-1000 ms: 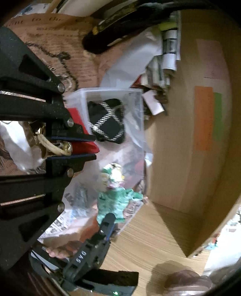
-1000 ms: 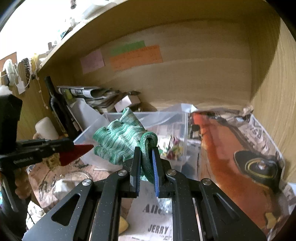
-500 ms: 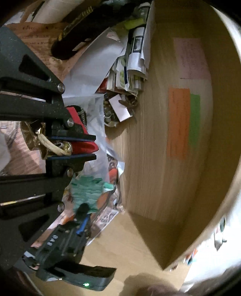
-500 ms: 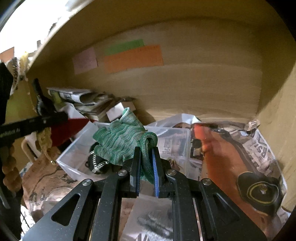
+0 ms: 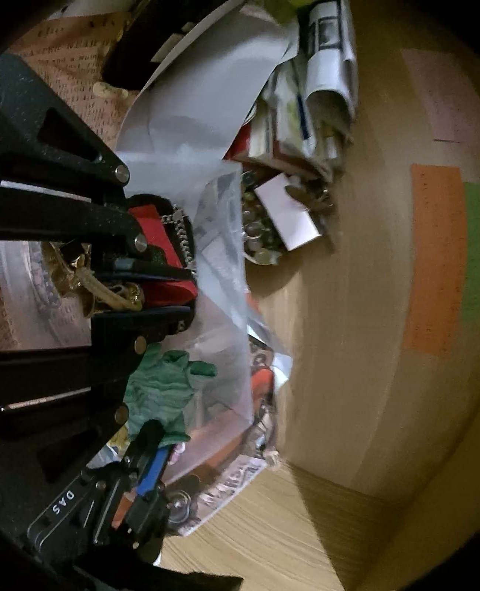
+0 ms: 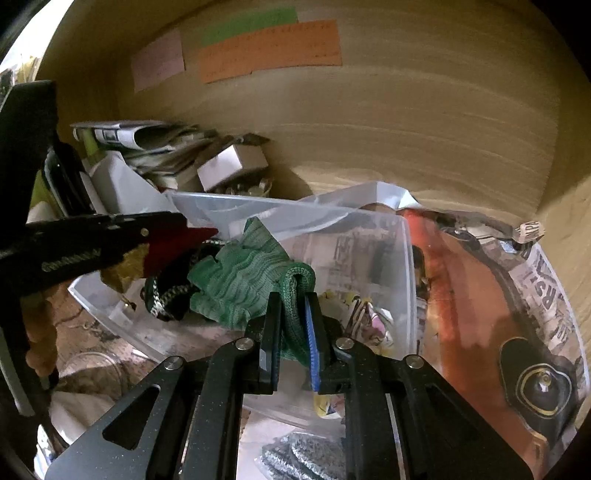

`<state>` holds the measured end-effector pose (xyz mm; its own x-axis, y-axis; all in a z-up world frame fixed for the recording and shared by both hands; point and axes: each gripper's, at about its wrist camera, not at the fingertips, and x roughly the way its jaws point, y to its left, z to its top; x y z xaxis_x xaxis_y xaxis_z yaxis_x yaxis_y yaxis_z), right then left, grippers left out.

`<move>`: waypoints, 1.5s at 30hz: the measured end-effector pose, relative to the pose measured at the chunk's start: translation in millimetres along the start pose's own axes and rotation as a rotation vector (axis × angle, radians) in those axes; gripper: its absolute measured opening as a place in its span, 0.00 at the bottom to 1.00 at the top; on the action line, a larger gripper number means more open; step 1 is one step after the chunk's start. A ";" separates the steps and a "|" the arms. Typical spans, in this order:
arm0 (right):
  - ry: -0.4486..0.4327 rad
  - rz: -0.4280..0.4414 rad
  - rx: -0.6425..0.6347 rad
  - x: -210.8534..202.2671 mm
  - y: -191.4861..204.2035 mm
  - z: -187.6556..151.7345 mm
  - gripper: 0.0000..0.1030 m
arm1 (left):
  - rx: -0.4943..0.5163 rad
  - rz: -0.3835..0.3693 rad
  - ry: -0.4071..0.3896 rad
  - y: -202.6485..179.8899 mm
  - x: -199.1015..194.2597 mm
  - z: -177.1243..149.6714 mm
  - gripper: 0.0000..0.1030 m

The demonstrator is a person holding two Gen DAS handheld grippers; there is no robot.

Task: Organize soft objects
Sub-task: 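Open both grippers to release the red square and green glove into the box, then grasp the white drawstring bag with the left gripper while the right grasps the yellow sponge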

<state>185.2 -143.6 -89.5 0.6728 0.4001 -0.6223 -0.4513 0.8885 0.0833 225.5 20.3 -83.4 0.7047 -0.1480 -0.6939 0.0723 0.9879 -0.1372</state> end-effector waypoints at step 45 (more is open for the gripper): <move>-0.100 0.030 -0.049 -91.7 38.6 -72.7 0.75 | 0.096 0.038 -0.070 -7.4 -125.1 -117.5 0.96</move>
<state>63.5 -162.3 -85.8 0.7126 0.4491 -0.5389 -0.4988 0.8646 0.0609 54.0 26.0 -78.7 0.7557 -0.1098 -0.6456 0.1092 0.9932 -0.0411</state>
